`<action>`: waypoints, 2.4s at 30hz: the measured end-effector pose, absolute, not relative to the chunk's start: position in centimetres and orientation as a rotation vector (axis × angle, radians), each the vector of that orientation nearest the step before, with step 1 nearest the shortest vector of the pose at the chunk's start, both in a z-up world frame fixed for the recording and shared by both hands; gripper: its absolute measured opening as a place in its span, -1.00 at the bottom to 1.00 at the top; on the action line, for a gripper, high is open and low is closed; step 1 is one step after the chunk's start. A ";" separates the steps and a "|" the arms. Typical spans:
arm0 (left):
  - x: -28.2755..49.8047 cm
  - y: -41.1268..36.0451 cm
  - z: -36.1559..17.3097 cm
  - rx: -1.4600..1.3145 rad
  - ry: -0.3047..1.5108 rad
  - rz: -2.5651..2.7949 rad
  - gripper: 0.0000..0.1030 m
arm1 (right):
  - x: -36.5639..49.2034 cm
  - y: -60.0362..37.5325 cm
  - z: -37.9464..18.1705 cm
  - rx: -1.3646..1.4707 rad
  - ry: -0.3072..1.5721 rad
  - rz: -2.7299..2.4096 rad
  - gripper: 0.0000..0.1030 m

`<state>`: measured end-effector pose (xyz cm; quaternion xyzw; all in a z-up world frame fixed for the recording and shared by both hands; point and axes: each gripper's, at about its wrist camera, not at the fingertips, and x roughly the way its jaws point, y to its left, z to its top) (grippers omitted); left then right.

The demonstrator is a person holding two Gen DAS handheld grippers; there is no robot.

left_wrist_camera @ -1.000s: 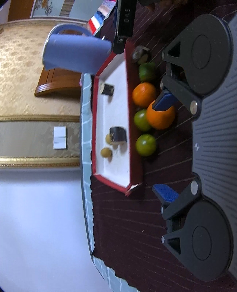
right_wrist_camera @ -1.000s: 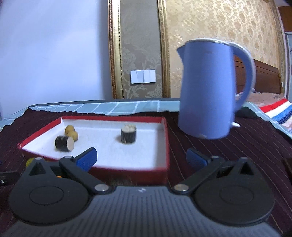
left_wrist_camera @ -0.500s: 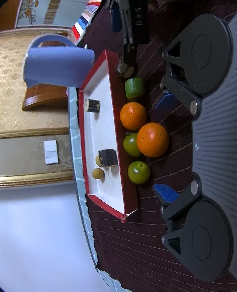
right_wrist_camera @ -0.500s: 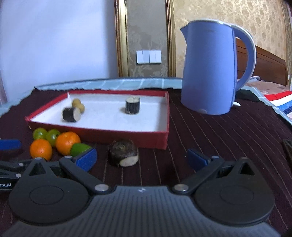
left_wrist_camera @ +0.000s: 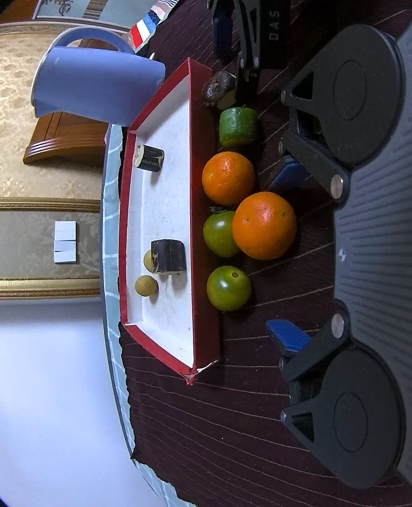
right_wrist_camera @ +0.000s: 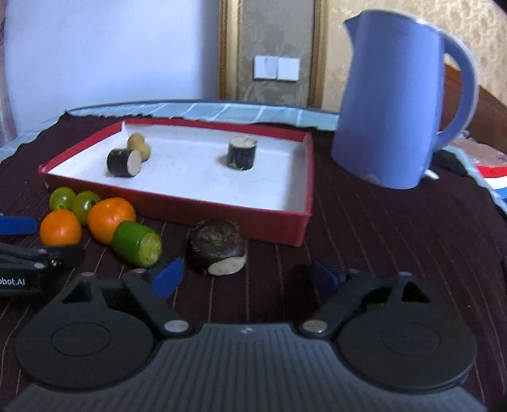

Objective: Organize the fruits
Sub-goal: 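Withdraw both tools from the tray toward the fruits in front of it, then grasp the dark round cut slice with the right tool while the left tool grasps the orange, then lift and carry the dark slice and orange over the tray with both tools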

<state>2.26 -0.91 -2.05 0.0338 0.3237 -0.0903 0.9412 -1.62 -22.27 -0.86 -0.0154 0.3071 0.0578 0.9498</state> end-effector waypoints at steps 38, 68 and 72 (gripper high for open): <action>1.5 -1.1 -1.6 0.048 0.613 -0.238 -0.20 | -1.0 -21.1 -0.6 -0.040 0.597 0.134 -0.30; 4.2 -1.0 1.8 0.082 0.552 -0.235 -0.20 | -1.6 -20.2 1.7 0.065 0.510 0.108 -0.30; 4.8 -1.3 1.8 0.086 0.556 -0.228 -0.20 | -1.3 -19.9 2.0 0.069 0.505 0.101 -0.30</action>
